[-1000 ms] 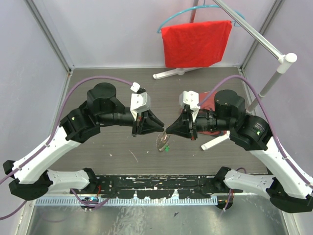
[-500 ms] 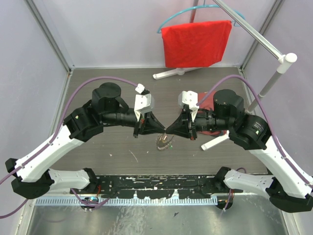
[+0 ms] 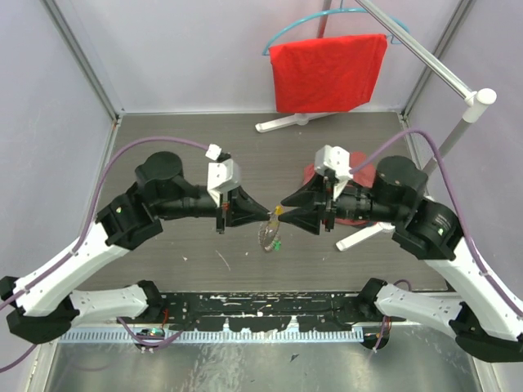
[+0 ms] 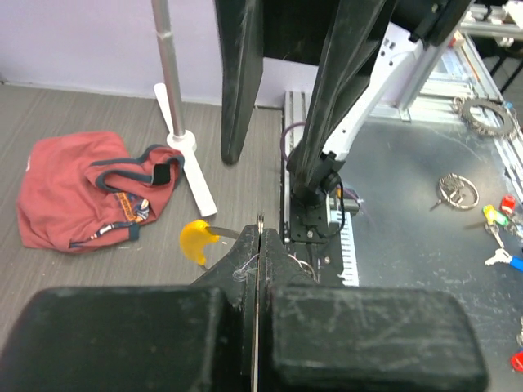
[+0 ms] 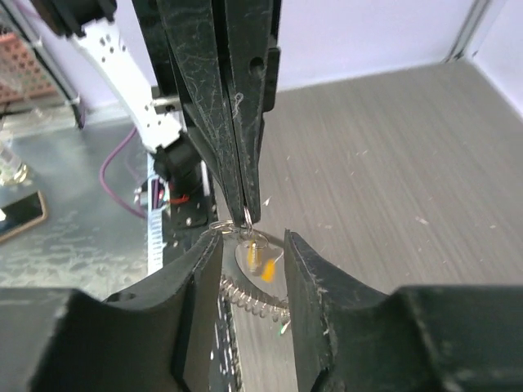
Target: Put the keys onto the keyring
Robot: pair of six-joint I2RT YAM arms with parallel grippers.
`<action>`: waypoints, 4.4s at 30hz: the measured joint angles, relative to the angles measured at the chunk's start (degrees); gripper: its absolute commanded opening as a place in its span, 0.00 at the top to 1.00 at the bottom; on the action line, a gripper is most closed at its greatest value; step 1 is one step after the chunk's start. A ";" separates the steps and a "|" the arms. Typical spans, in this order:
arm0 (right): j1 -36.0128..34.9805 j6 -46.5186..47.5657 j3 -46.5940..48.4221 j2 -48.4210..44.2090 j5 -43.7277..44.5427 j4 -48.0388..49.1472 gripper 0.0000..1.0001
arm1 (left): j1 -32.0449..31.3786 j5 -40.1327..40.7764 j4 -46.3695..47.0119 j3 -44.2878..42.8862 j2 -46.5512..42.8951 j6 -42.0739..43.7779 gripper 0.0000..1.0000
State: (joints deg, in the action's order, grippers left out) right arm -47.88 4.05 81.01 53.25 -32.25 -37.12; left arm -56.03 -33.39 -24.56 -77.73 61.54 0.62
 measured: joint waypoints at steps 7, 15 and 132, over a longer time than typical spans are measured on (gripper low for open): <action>0.00 -7.91 -3.85 -6.47 4.85 9.55 0.56 | 0.00 4.02 13.79 9.51 -6.47 -5.75 1.00; 0.00 -12.37 -4.55 -5.68 5.11 14.08 0.56 | 0.00 5.95 23.52 13.44 -8.87 -9.33 1.00; 0.00 -5.20 -13.70 -3.80 -2.80 19.69 0.99 | 0.00 8.76 53.46 30.47 -12.20 -27.32 1.00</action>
State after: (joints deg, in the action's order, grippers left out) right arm -47.88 -1.15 67.31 49.45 -35.05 -17.43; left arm -56.03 -24.62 28.91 -47.27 49.34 -26.70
